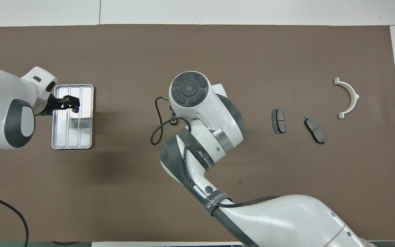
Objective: Place bearing gear from tray to pile
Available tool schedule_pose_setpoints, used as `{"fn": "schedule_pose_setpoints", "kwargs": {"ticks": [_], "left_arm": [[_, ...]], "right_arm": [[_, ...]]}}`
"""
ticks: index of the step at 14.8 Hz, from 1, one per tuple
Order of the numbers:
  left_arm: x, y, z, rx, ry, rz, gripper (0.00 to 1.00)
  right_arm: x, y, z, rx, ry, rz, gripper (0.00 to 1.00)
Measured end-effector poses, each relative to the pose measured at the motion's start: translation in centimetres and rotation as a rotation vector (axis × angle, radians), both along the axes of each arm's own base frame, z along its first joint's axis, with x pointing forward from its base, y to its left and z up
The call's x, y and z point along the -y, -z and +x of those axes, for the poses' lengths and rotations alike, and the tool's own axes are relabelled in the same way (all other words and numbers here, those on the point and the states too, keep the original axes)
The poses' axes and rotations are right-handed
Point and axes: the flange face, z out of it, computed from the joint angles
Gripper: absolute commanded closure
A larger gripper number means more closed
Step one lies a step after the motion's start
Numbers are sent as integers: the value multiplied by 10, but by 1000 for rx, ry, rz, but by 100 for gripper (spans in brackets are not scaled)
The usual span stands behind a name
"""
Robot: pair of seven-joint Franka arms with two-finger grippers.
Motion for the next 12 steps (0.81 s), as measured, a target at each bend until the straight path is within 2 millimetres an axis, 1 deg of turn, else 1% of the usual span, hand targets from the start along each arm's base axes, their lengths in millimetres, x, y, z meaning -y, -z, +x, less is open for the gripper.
{"fn": "schedule_pose_setpoints", "kwargs": {"ticks": [1, 2, 3, 5, 8, 12], "left_arm": [[0, 0, 0, 1, 0, 0, 2], [0, 1, 0, 2, 0, 0, 2], [0, 5, -1, 5, 0, 0, 2], [0, 17, -2, 25, 0, 1, 2], [0, 35, -3, 31, 0, 3, 2], [-1, 39, -2, 32, -1, 4, 5]], "right_arm": [[-16, 13, 4, 2, 7, -1, 0], [-27, 25, 8, 5, 10, -1, 0], [-34, 33, 13, 9, 9, 1, 0], [-41, 44, 21, 14, 8, 6, 0], [-50, 63, 23, 6, 1, 1, 0], [-64, 86, 18, -6, -17, -10, 0]]}}
